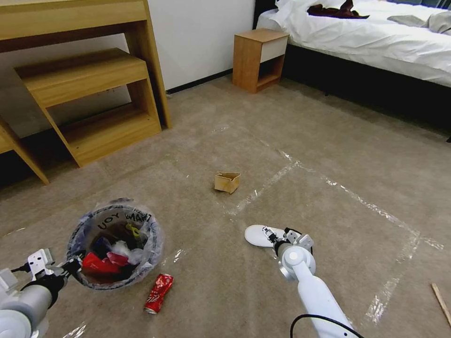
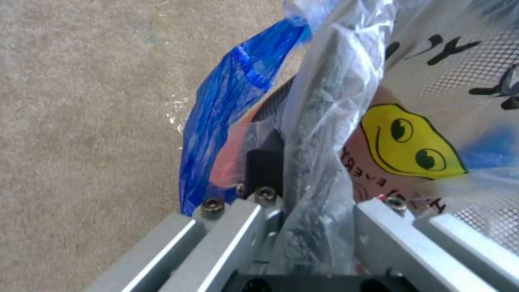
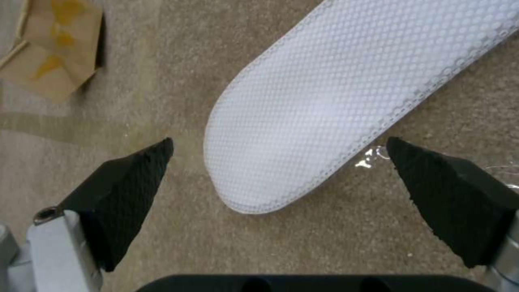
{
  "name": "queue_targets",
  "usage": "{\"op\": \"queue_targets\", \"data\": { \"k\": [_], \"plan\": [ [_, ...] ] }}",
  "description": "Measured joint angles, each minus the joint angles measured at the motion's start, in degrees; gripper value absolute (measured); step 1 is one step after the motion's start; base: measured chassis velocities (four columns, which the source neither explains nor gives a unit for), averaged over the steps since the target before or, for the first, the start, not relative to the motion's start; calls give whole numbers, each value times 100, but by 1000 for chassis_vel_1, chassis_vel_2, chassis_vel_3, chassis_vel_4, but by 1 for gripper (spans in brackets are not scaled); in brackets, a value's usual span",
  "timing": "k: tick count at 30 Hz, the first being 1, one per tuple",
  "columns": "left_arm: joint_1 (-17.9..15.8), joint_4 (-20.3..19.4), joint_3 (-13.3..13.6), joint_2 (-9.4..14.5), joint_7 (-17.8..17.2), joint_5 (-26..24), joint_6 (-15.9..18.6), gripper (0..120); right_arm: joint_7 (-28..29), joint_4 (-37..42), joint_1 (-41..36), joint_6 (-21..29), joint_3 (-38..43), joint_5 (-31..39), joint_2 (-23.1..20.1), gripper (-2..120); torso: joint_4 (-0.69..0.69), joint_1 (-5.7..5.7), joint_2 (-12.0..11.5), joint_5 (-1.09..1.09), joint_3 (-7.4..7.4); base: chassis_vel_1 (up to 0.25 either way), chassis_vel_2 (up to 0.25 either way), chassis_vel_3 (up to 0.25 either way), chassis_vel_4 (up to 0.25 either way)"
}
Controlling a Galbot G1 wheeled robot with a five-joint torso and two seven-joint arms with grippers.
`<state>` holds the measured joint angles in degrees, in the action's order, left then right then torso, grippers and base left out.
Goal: Pick up the trash bin and place the garbage on the floor into it.
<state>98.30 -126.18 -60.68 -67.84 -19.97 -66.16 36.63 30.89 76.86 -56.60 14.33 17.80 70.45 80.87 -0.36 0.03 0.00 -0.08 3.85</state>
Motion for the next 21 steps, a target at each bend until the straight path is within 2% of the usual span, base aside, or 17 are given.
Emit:
{"op": "queue_targets", "data": {
  "k": [21],
  "plan": [
    [12, 5, 16, -11, -3, -3, -4, 1, -133, -376, 194, -93, 93, -122, 41, 100, 0, 0, 0, 0, 0, 0, 0, 0, 0]
  ]
}}
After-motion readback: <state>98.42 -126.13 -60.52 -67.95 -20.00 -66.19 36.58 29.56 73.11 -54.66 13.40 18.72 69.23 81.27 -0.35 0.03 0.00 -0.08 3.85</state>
